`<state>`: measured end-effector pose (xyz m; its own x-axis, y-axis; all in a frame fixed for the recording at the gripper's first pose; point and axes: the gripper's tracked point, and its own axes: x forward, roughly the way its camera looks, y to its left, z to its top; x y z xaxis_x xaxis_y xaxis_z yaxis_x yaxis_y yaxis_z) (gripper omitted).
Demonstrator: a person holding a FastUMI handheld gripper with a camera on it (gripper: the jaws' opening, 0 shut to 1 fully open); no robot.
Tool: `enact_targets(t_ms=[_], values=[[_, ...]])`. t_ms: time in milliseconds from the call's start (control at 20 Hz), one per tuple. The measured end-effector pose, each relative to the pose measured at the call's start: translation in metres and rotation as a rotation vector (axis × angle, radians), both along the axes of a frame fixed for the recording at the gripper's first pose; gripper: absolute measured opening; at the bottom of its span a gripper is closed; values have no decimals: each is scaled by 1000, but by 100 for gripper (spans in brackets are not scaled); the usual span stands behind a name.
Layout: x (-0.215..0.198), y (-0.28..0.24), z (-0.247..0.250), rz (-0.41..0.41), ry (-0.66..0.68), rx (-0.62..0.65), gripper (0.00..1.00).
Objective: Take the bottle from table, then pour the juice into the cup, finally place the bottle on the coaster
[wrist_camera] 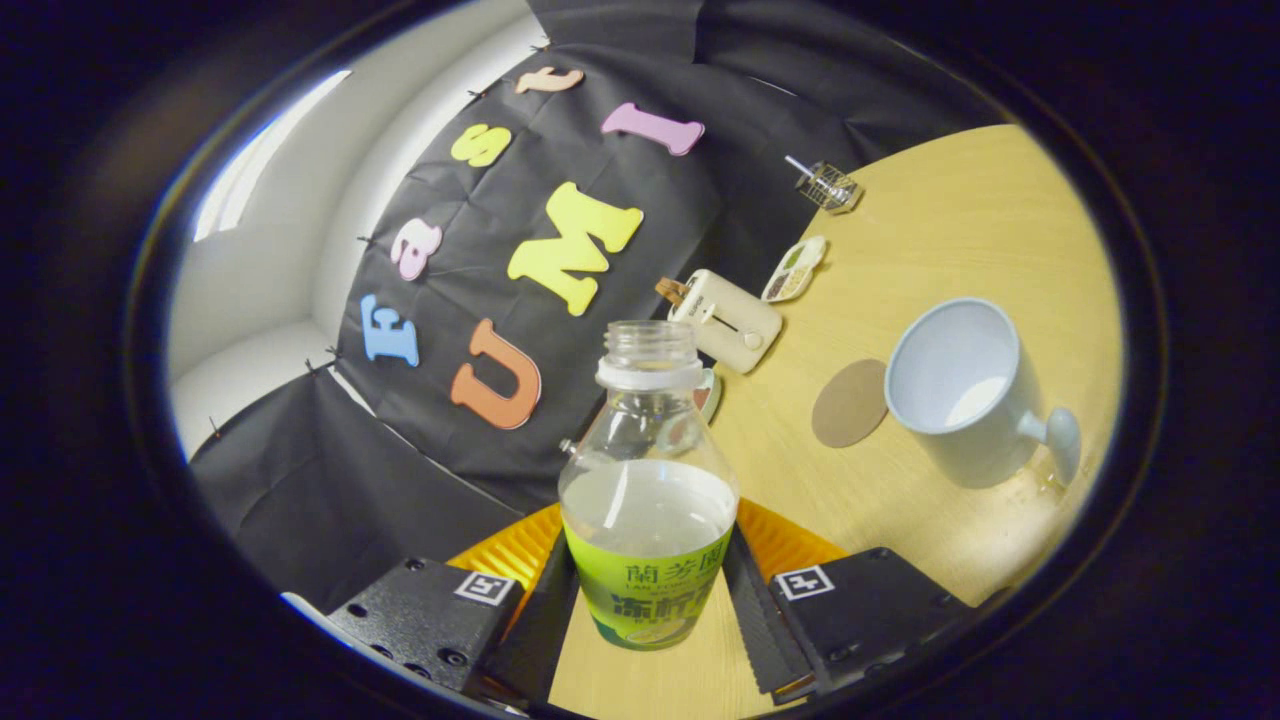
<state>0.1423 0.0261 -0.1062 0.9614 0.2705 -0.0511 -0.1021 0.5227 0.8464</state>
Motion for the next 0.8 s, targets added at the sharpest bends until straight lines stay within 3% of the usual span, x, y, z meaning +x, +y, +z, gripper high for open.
enact_targets(t_ms=[150,400,800], values=[[3,-8,0,-5,3,62,80],[2,-13,9,25,-19,275,79],[6,-10,14,85,23,463,80]])
